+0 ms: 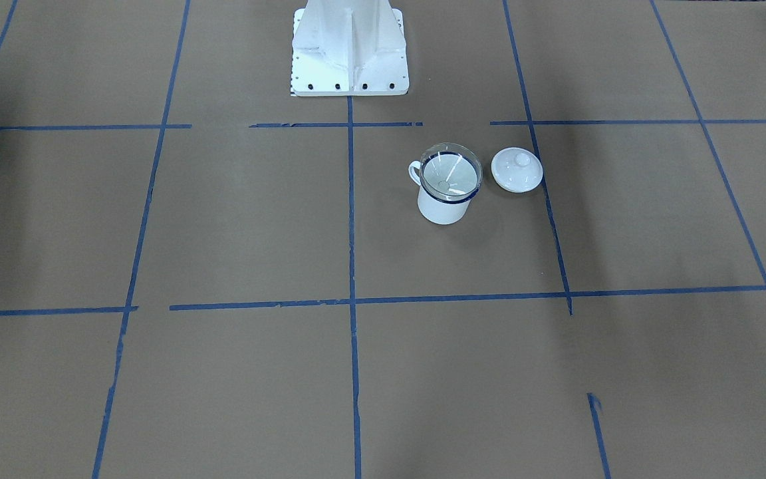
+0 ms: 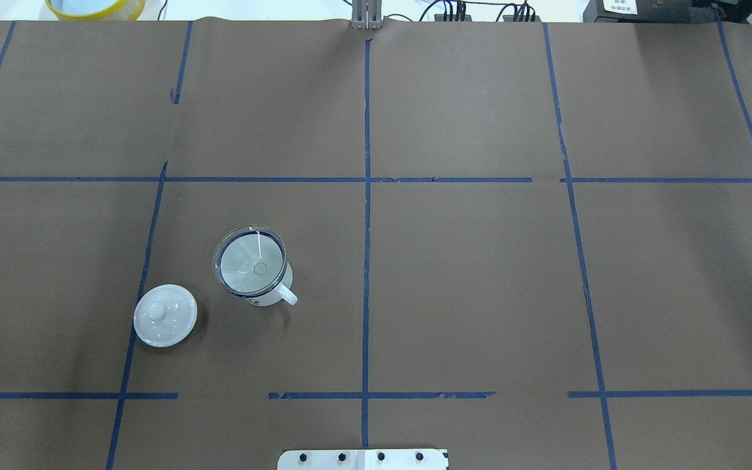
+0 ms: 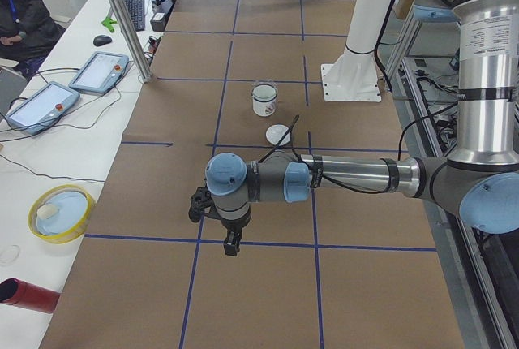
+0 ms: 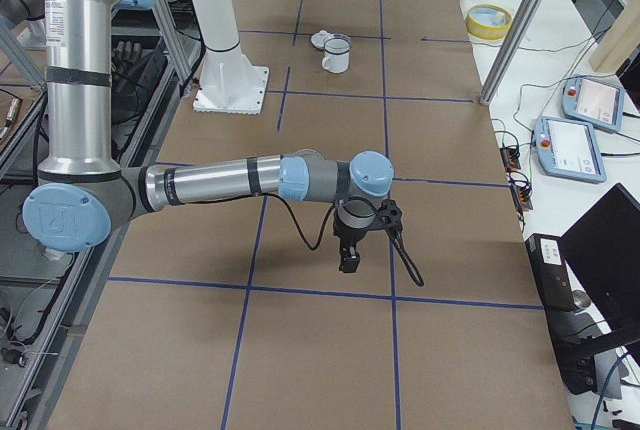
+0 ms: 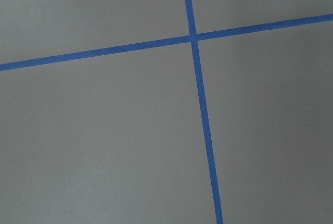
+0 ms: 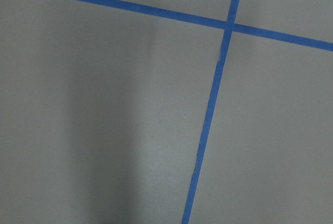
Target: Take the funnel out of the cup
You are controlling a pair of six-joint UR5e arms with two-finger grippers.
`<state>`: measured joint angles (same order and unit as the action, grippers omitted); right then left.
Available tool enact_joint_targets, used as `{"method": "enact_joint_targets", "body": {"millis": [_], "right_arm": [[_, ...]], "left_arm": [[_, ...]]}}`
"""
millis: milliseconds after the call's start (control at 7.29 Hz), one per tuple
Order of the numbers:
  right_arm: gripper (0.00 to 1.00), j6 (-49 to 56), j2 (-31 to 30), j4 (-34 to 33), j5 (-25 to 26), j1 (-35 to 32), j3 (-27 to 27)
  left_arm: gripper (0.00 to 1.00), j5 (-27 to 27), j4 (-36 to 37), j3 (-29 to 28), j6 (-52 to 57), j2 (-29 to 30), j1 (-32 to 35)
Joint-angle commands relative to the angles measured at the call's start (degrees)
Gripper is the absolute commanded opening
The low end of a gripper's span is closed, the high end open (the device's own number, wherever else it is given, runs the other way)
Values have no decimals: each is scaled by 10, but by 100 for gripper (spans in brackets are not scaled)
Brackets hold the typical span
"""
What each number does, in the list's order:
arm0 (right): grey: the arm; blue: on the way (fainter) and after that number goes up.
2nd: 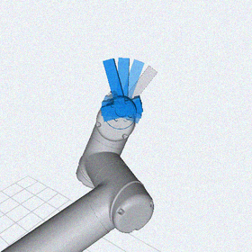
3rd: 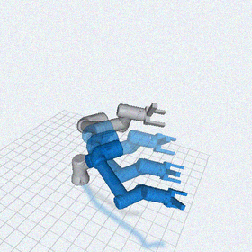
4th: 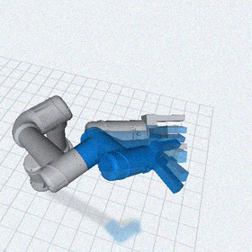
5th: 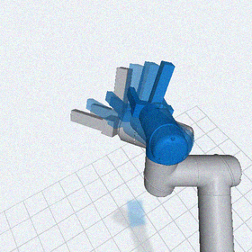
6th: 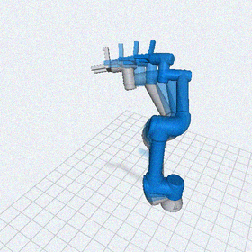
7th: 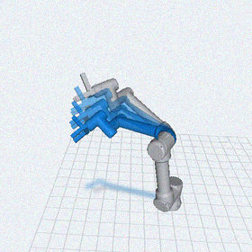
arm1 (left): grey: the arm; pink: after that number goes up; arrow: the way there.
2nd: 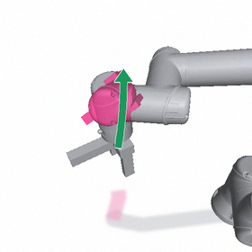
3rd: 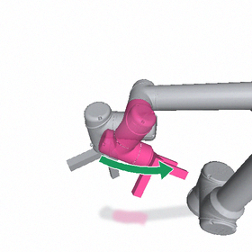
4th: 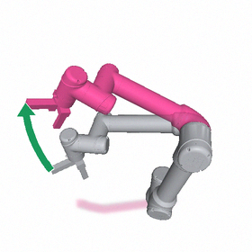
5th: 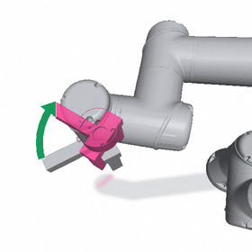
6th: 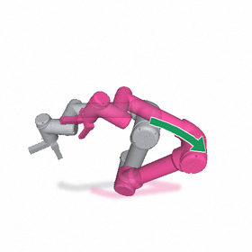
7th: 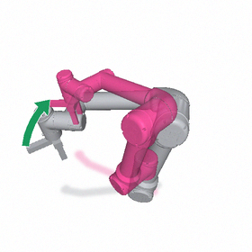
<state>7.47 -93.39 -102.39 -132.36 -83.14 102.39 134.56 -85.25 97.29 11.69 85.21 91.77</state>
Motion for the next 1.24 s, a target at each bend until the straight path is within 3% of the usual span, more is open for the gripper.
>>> {"method": "enact_joint_targets", "body": {"millis": [0,549,824,1098], "right_arm": [[100,0,0,0,0,0,0],[100,0,0,0,0,0,0],[100,0,0,0,0,0,0],[100,0,0,0,0,0,0]], "left_arm": [[100,-2,-2,-2,5,-1,1],[100,-3,-2,10,4,7,-2],[100,0,-9,39,0,47,-2],[100,1,-23,31,0,108,-2]]}}
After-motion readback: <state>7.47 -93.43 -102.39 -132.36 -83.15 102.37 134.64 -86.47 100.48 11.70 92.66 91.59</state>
